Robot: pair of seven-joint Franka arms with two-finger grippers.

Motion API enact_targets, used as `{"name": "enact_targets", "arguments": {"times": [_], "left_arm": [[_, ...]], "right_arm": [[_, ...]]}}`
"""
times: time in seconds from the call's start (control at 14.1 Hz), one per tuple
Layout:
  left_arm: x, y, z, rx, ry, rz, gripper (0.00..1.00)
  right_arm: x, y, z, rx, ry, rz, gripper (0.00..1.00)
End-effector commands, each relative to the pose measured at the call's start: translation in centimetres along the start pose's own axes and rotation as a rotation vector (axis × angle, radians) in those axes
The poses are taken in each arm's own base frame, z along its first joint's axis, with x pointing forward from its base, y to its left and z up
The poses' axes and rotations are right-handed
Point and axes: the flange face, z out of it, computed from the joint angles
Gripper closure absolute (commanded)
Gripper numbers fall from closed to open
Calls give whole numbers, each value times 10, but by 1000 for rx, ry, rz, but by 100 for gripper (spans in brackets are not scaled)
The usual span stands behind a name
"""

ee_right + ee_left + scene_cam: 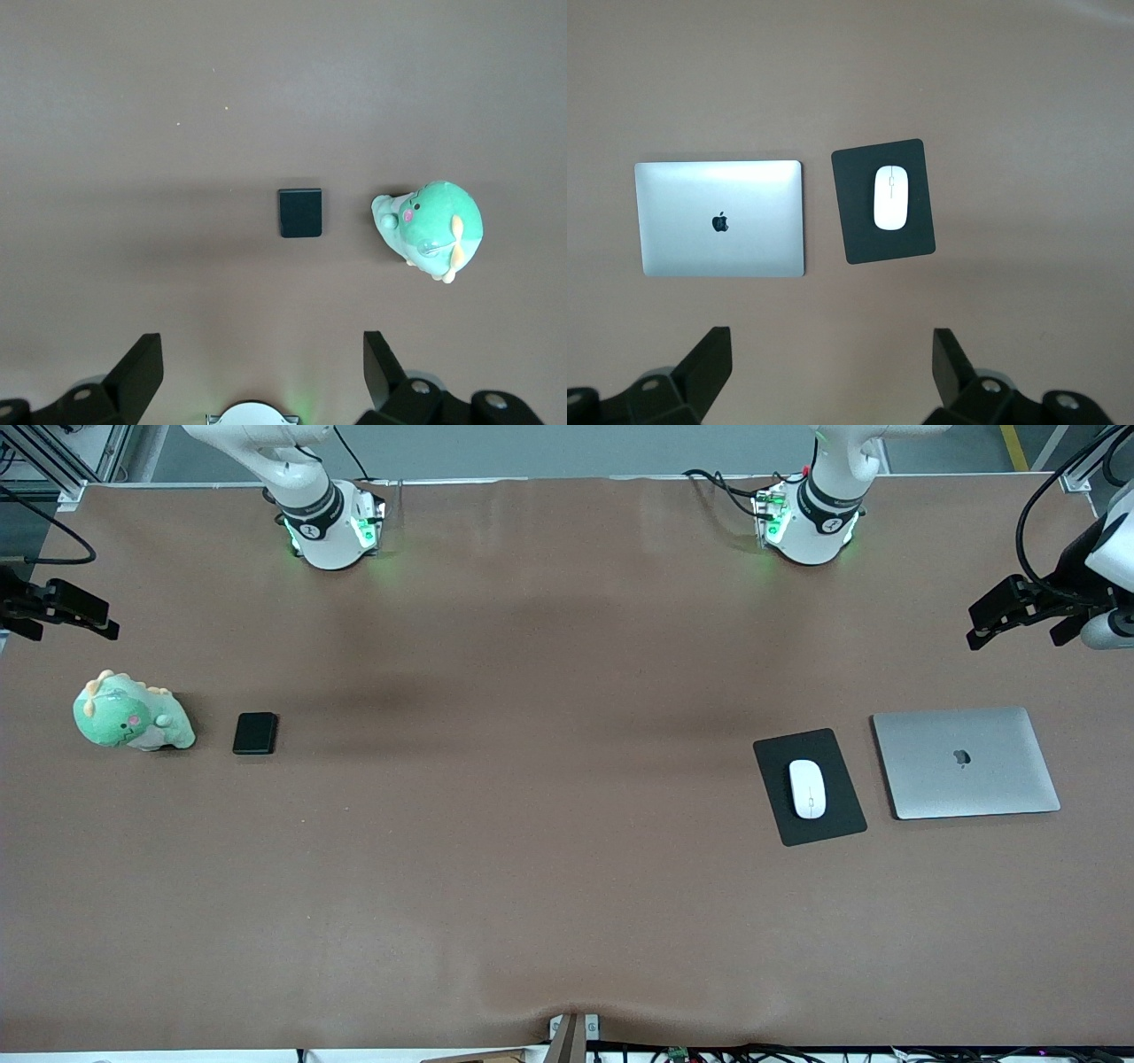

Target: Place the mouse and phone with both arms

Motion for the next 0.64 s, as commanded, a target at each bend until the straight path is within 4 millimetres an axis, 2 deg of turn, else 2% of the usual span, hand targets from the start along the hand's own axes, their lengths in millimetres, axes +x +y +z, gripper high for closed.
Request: {"name": "enact_targets", "arguments": {"times": [0.0,0.35,0.57], "left_arm": [[-7,-2,-4,-23,17,-5,0],[-5,-2,-5,-20,16,17,0],[-6,-2,-5,-13,13,17,0]], "right_arm": [[-4,-6,-24,6,40,7,0],[-6,-6,-25,5,26,14,0],[-4,-10,-19,7,0,8,0]]}}
